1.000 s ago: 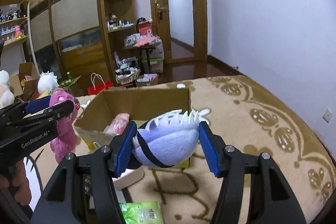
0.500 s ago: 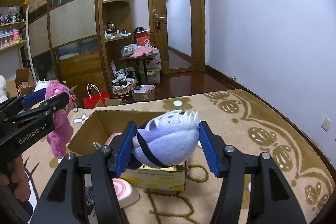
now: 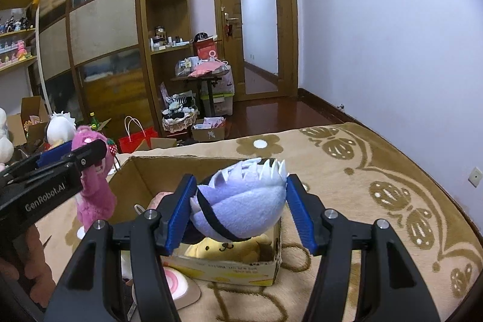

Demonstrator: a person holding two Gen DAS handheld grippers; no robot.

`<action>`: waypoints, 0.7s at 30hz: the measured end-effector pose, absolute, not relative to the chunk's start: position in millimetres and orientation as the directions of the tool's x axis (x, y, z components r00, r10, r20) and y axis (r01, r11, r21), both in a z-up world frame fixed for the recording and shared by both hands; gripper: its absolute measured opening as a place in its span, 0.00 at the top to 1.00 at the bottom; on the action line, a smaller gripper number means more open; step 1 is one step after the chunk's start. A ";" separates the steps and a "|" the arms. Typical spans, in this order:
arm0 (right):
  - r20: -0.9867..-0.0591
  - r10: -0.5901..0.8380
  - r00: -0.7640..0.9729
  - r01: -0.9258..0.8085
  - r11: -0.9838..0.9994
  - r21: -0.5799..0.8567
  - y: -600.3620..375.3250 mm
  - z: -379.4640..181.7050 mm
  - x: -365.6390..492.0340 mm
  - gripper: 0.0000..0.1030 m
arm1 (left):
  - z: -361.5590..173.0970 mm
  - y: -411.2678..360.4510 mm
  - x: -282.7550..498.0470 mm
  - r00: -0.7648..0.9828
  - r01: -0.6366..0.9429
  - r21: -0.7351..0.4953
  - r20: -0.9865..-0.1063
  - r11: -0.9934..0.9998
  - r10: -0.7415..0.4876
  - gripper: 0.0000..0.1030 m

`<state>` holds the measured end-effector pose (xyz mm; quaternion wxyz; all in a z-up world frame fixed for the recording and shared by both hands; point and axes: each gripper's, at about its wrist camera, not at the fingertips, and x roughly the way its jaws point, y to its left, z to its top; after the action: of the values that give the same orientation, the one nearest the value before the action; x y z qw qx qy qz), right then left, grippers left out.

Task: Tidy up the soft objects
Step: 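Carry the pink bear and white-purple plush over the box and release them inside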

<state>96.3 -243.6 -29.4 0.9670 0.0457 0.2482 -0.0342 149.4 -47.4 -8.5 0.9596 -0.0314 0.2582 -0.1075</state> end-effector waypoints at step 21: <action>-0.531 0.003 0.847 0.074 0.990 0.124 -250.9 -53.4 109.2 0.09 | -17.0 -44.7 170.1 0.812 0.135 -0.086 -0.562 0.987 -0.160 0.19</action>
<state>109.2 -250.9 -53.4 0.9585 0.0698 0.2759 -0.0185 170.1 -44.7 -17.0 0.9515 -0.0209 0.2970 -0.0774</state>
